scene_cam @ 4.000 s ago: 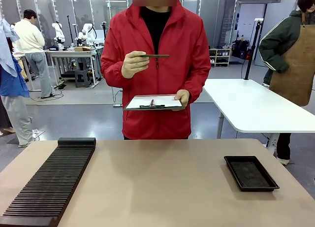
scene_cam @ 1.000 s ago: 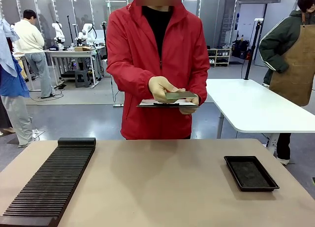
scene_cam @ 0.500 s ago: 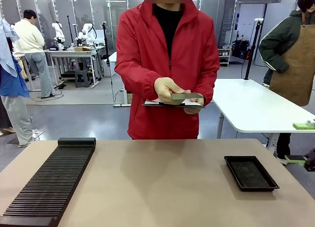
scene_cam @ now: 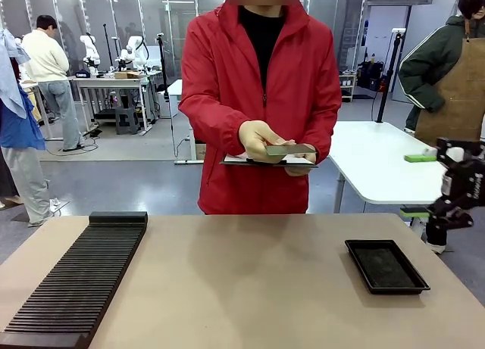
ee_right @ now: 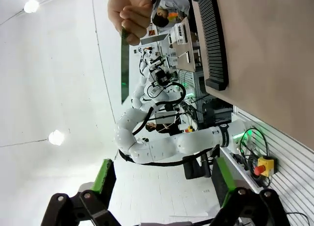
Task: Inspect the PCB.
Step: Pick up the Blank PCB that the human is holding.
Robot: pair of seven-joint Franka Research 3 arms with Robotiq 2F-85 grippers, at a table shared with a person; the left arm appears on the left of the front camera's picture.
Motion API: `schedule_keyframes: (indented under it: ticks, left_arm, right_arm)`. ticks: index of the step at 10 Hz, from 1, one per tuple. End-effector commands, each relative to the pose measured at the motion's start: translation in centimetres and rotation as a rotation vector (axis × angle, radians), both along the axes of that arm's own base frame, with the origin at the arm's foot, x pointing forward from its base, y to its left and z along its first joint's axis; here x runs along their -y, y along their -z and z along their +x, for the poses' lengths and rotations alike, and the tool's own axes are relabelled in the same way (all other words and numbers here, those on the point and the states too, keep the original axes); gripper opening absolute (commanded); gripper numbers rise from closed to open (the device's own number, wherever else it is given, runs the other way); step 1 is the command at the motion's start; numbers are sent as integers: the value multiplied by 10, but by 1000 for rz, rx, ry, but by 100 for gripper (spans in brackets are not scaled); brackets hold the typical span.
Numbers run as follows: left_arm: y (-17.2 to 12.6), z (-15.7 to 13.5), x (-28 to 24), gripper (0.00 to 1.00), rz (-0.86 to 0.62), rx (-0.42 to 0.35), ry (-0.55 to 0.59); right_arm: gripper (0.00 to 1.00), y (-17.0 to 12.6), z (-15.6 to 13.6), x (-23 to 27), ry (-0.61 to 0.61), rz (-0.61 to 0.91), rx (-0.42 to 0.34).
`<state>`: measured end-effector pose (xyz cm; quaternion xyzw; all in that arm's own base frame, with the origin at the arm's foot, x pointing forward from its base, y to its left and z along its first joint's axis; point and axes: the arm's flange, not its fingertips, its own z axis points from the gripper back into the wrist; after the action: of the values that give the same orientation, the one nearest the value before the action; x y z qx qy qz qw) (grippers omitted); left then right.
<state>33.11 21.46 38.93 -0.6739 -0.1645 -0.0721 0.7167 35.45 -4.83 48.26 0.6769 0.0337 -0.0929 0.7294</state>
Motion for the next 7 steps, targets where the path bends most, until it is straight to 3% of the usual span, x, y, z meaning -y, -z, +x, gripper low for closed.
schedule_keyframes:
  ticks: [1, 3, 7]
  left_arm:
    - [-2, -1, 0, 100, 2, 1, -1]
    - [-2, -1, 0, 100, 2, 1, -1]
    - [-2, -1, 0, 100, 2, 1, -1]
  right_arm:
    - [100, -21, 19, -27, 0, -15, -53]
    - [100, -38, 31, -56, -36, 0, -42]
    - [100, -42, 48, -115, -95, 12, -71]
